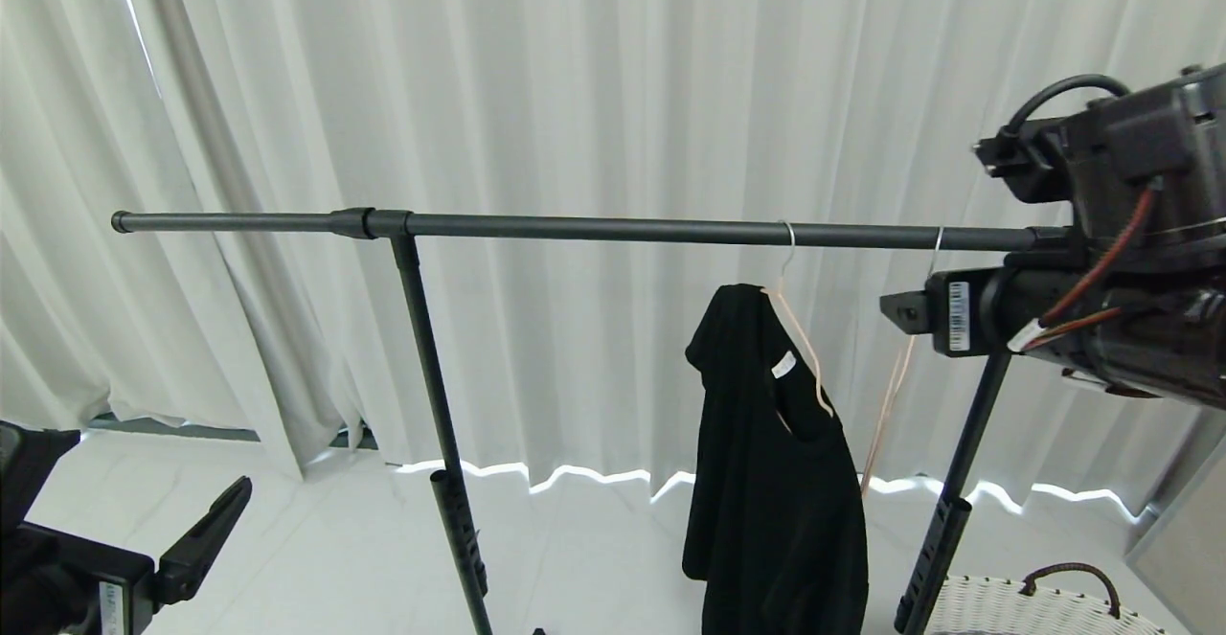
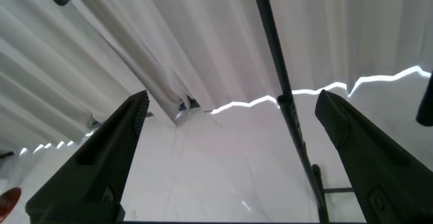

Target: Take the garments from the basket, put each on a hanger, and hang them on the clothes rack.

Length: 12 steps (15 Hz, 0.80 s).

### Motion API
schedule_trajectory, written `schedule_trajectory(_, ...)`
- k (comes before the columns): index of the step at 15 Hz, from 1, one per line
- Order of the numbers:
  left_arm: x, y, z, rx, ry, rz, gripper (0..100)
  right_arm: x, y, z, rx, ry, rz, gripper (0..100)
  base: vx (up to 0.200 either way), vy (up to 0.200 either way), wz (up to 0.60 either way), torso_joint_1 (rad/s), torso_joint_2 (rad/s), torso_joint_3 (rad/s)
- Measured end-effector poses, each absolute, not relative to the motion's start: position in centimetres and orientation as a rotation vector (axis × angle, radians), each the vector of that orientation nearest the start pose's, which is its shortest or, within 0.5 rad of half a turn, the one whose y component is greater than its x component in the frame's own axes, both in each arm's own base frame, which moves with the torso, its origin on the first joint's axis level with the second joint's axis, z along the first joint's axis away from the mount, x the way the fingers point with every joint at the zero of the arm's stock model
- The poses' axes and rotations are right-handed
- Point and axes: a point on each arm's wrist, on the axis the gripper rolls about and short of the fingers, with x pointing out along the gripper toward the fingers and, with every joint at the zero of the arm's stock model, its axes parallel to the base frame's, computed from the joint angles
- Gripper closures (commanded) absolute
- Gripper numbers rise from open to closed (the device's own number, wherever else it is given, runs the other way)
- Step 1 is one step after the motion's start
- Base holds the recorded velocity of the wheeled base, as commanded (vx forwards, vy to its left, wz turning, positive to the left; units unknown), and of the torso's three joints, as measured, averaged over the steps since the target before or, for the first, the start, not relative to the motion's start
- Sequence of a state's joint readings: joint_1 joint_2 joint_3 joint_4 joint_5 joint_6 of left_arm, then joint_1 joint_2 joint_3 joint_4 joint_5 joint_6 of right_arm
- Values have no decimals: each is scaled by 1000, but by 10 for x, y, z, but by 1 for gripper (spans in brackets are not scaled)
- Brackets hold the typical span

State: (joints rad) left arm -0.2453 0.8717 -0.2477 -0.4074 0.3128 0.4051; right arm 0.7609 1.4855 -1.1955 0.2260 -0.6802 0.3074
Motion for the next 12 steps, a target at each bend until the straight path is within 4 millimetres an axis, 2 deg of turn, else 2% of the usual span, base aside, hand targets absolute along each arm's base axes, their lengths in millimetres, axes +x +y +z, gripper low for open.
schedule_trajectory(2, 88, -9, 160, 462, 257, 100, 0, 178, 129, 269, -57, 398, -38, 0, 0, 0, 0, 0, 0, 0)
schedule_trajectory(4, 85, 2, 148, 445, 326, 227, 0, 166, 86, 258, -87, 426, -132, 0, 0, 0, 0, 0, 0, 0)
schedule_trajectory(6, 76, 13, 124, 417, 439, 348, 0, 151, 41, 240, -134, 489, -254, 0, 0, 0, 0, 0, 0, 0)
schedule_trajectory(8, 61, 19, 99, 350, 589, 441, 0, 126, 1, 211, -187, 598, -401, 0, 0, 0, 0, 0, 0, 0)
schedule_trajectory(10, 48, 19, 86, 348, 706, 484, 0, 94, -20, 173, -229, 732, -501, 0, 0, 0, 0, 0, 0, 0)
schedule_trajectory(12, 35, 17, 78, 355, 764, 494, 0, 64, -22, 136, -262, 824, -523, 0, 0, 0, 0, 0, 0, 0)
